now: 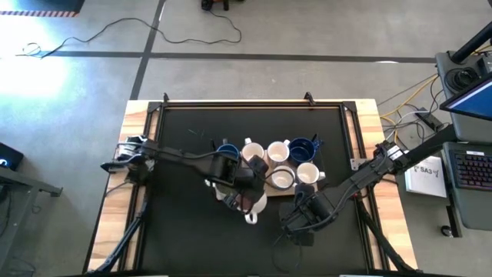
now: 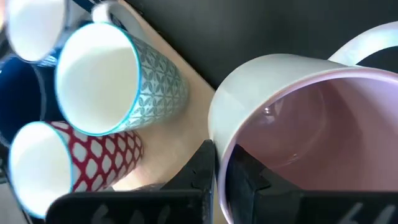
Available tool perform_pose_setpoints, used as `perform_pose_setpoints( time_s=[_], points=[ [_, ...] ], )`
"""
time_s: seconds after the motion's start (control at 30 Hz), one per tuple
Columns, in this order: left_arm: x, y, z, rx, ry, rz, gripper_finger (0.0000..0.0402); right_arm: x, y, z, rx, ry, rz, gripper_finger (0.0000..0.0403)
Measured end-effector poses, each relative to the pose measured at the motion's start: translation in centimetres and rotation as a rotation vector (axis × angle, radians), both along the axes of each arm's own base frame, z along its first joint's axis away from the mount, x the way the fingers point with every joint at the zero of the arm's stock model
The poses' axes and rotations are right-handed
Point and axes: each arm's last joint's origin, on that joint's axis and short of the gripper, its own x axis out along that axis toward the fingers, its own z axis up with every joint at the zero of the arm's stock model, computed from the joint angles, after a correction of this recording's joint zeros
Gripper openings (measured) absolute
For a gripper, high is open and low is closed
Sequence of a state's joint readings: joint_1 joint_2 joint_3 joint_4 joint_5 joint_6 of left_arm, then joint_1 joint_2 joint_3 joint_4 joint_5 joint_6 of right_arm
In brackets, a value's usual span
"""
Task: Place coffee mugs
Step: Put the pink mug on the shelf
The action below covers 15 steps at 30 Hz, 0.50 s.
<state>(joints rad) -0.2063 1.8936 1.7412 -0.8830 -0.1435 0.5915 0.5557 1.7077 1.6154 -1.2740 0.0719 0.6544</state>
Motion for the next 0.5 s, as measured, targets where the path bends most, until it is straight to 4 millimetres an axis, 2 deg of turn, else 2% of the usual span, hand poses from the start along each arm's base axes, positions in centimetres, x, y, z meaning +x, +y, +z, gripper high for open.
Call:
perform_pose_setpoints(
  time_s=[0.27, 0.5],
  points=[
    [1.3, 1.2, -2.2, 0.063, 0.051, -0.049, 0.0002, 0.2, -0.3, 0.0, -0.008, -0.002, -0.008, 0.0059],
    [1.7, 2.2, -2.5, 0.072, 0.049, -0.056, 0.0006, 0.2, -0.3, 0.0, -0.01, -0.003, 0.001, 0.0059]
  ],
)
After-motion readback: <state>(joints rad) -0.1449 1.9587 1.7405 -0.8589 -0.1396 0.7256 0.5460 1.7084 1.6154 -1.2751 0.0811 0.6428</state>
